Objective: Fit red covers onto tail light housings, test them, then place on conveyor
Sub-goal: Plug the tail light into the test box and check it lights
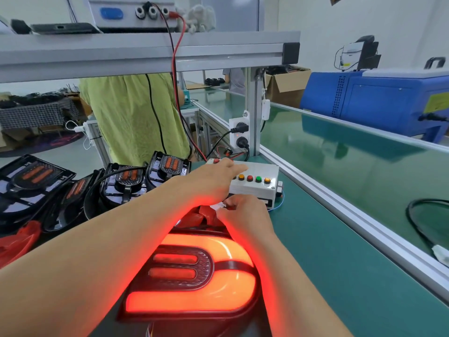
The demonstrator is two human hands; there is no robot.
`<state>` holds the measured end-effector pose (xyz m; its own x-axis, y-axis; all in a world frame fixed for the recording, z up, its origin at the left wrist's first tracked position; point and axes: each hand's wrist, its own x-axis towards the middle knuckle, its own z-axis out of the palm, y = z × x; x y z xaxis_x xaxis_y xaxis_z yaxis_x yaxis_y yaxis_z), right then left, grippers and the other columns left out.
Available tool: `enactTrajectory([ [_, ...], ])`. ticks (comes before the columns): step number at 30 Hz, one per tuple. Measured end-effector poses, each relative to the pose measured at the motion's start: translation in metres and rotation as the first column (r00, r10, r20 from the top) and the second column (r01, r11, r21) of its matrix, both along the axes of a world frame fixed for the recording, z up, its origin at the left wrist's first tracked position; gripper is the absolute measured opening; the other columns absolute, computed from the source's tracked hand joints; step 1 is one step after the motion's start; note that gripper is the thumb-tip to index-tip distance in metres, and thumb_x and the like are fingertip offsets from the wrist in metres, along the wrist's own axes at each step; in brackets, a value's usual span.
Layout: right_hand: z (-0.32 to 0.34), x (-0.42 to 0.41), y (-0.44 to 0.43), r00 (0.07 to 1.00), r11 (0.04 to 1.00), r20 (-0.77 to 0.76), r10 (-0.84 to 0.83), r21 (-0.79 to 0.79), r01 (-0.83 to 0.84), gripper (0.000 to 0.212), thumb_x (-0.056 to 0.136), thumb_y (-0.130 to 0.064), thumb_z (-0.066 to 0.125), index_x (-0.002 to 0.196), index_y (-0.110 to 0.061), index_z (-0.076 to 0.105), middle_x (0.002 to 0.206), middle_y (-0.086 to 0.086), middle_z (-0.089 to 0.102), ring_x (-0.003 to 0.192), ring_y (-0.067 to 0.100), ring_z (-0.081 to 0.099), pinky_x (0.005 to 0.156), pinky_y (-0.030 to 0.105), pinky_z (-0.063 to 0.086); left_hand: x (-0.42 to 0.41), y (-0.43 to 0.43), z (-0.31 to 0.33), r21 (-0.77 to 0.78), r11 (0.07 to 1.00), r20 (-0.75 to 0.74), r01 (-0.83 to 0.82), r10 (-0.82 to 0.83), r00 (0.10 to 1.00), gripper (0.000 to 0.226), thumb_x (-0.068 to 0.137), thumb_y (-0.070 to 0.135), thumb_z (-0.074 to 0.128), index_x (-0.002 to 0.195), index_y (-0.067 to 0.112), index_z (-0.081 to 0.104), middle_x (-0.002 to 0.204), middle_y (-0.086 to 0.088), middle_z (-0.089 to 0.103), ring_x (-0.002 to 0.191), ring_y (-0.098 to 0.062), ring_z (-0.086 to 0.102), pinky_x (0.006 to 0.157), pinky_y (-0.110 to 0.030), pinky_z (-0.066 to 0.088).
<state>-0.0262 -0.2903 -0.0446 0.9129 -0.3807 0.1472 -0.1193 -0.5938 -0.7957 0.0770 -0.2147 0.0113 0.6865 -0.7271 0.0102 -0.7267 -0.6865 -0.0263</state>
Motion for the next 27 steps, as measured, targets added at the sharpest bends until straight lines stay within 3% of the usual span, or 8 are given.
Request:
enactTrajectory([
  [3,0.000,0.000,0.000,1.000,1.000,-0.004,-0.005,-0.011,0.005,0.013,0.078,-0.024,0.063,0.079,-0.015,0.072,0.074,0.004,0.068,0.079,0.026,0.062,0.067,0.036,0.049,-0.001,0.002,0.002,-0.023,0.999,-0.042,-0.022,0.021,0.999,0.086,0.087,-0.009,0.038,0.154,0.040,0.016,0.155,0.003,0.024,0.100,-0.024,0.055,0.070,-0.028,0.042],
  [6,0.000,0.000,0.000,1.000,1.000,-0.005,-0.002,-0.021,0.001,0.011,0.078,-0.025,0.064,0.077,-0.016,0.072,0.073,0.003,0.068,0.078,0.025,0.062,0.065,0.035,0.048,0.002,0.004,0.005,0.000,1.000,-0.054,-0.004,0.004,0.999,0.090,0.086,-0.010,0.040,0.154,0.044,0.014,0.154,0.005,0.025,0.072,-0.008,0.047,0.051,-0.021,0.030],
  [8,0.000,0.000,0.000,1.000,1.000,0.003,0.001,-0.026,-0.001,0.013,0.078,-0.025,0.063,0.075,-0.014,0.071,0.072,0.005,0.068,0.077,0.026,0.062,0.065,0.038,0.050,0.005,0.009,0.008,-0.019,1.000,-0.079,0.000,-0.002,0.997,0.091,0.087,-0.009,0.043,0.153,0.046,0.014,0.156,0.008,0.023,0.078,-0.008,0.050,0.057,-0.021,0.038],
  [11,0.000,0.000,0.000,1.000,1.000,0.008,0.000,-0.010,0.000,0.017,0.078,-0.025,0.062,0.074,-0.010,0.069,0.070,0.007,0.067,0.075,0.028,0.062,0.067,0.042,0.053,0.007,0.017,0.007,-0.051,0.999,-0.099,0.008,-0.013,0.995,0.088,0.088,-0.008,0.044,0.153,0.044,0.015,0.157,0.011,0.021,0.109,-0.019,0.052,0.084,-0.035,0.049],
  [15,0.000,0.000,0.001,1.000,1.000,0.003,0.001,-0.013,-0.001,0.016,0.078,-0.025,0.062,0.074,-0.011,0.069,0.072,0.006,0.067,0.076,0.028,0.062,0.068,0.042,0.053,0.002,0.018,0.006,-0.005,1.000,-0.053,0.029,-0.029,0.998,0.089,0.087,-0.009,0.041,0.154,0.043,0.015,0.160,0.010,0.017,0.119,-0.022,0.049,0.084,-0.033,0.046],
  [18,-0.001,0.000,0.000,1.000,1.000,0.004,0.005,-0.020,-0.005,0.016,0.079,-0.026,0.063,0.078,-0.012,0.070,0.075,0.004,0.069,0.079,0.027,0.062,0.072,0.041,0.054,-0.001,0.007,0.008,0.106,0.993,0.039,0.052,-0.057,0.998,0.094,0.086,-0.007,0.039,0.153,0.049,0.006,0.162,0.003,0.014,0.117,-0.030,0.052,0.078,-0.032,0.043],
  [23,-0.003,0.003,-0.001,1.000,0.999,0.026,0.006,-0.041,-0.005,0.017,0.081,-0.027,0.062,0.080,-0.012,0.070,0.077,0.004,0.070,0.081,0.028,0.062,0.073,0.039,0.053,-0.006,-0.014,0.013,0.342,0.938,0.145,0.059,-0.115,0.983,0.090,0.095,0.030,0.061,0.150,0.054,-0.006,0.162,-0.007,0.014,0.126,-0.040,0.047,0.081,-0.035,0.032],
  [27,-0.006,0.005,-0.001,1.000,0.999,0.029,-0.008,-0.031,0.008,0.020,0.084,-0.033,0.065,0.084,-0.014,0.071,0.081,0.005,0.071,0.081,0.028,0.063,0.063,0.033,0.045,-0.008,-0.017,0.013,0.400,0.914,0.192,0.065,-0.152,0.970,0.088,0.094,0.029,0.060,0.152,0.052,-0.002,0.155,-0.010,0.025,0.120,-0.038,0.052,0.083,-0.038,0.041],
])
